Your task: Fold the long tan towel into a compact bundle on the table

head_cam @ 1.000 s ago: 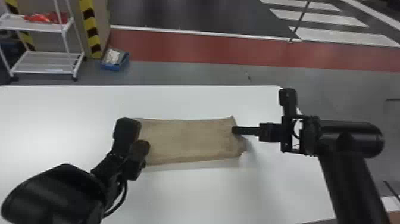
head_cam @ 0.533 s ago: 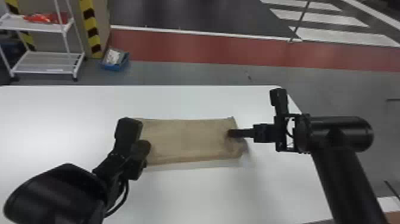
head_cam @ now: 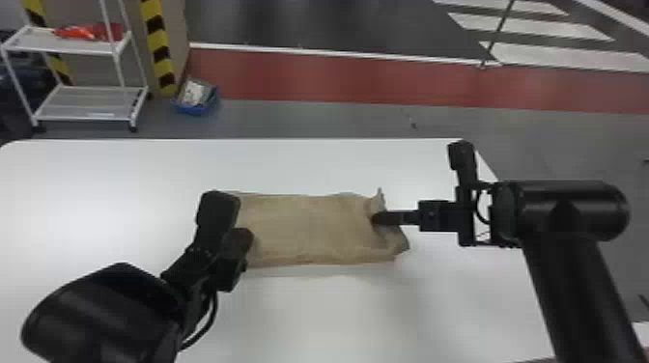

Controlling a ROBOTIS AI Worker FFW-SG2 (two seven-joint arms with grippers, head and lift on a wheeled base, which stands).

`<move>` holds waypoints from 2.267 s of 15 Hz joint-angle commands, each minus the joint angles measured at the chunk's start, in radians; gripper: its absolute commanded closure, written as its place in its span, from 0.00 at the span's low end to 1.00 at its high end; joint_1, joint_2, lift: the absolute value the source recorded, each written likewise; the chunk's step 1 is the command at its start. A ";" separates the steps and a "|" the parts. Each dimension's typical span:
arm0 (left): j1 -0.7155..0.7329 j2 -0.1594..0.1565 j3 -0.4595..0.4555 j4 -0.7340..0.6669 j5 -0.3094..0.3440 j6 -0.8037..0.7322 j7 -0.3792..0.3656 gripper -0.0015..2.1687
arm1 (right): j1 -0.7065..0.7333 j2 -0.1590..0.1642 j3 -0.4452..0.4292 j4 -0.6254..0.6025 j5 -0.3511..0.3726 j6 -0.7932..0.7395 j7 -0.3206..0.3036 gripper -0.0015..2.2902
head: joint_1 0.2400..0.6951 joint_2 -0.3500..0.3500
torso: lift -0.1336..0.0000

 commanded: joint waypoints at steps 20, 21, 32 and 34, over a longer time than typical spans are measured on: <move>0.009 0.051 0.076 -0.109 0.053 0.074 -0.105 0.99 | -0.240 0.004 -0.021 0.010 -0.027 0.243 -0.046 0.62 | 1.00 0.32 | 0.07; 0.006 0.051 0.079 -0.109 0.059 0.074 -0.105 0.99 | -0.251 0.009 -0.010 0.013 -0.027 0.243 -0.049 0.62 | 1.00 0.32 | 0.07; 0.012 0.043 0.053 -0.118 0.070 0.086 -0.099 0.99 | -0.304 0.114 0.117 -0.018 -0.018 0.364 -0.075 0.62 | 1.00 0.39 | 0.07; 0.014 0.040 0.048 -0.116 0.068 0.086 -0.096 0.99 | -0.307 0.148 0.131 -0.020 -0.016 0.364 -0.093 0.62 | 1.00 0.41 | 0.07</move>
